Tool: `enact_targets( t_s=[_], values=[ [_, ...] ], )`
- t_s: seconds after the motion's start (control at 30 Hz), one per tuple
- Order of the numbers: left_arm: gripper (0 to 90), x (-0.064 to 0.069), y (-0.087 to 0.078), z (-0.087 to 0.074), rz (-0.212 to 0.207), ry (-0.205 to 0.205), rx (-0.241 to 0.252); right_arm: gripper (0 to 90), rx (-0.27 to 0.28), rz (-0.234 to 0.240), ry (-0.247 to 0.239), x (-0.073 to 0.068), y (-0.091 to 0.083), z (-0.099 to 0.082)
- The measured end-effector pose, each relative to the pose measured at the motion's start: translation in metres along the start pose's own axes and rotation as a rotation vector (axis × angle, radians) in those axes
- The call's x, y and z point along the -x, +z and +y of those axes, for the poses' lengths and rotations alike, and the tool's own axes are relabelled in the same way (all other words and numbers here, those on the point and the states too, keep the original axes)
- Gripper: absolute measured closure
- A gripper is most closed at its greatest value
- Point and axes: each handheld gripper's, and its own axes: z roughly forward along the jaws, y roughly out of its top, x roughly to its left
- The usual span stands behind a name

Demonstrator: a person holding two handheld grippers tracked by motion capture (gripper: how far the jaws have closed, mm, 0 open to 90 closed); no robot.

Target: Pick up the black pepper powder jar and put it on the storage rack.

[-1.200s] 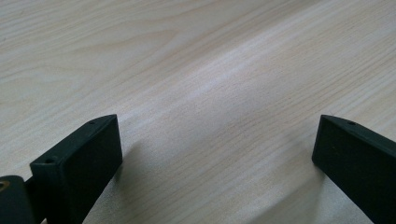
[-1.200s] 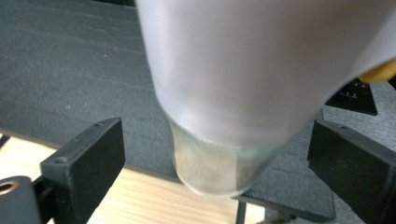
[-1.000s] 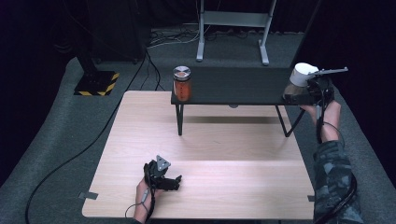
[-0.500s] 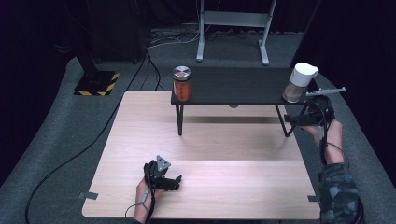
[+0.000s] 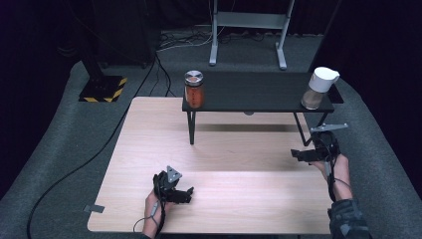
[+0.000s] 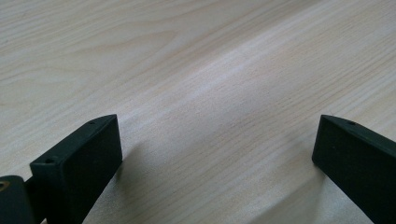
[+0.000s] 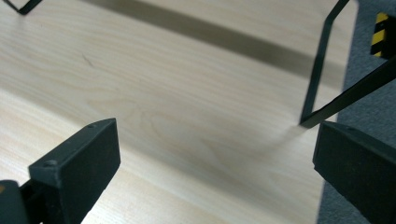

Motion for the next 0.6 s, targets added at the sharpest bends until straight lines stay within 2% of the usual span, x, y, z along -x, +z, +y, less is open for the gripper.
enact_targets(
  t_s=[0.13, 0.43, 0.6],
  values=[
    [1.1, 0.000, 0.000, 0.000, 0.000, -0.001, 0.000, 0.0, 0.001, 0.021, 0.015, -0.004, 0.008, -0.014],
    [1.1, 0.000, 0.000, 0.000, 0.002, 0.003, 0.002, 0.0, 0.010, 0.035, 0.004, -0.023, 0.029, -0.054],
    [1.2, 0.001, 0.000, 0.000, 0.003, 0.004, 0.002, 0.0, 0.053, 0.006, -0.008, -0.039, 0.040, -0.089]
  ],
)
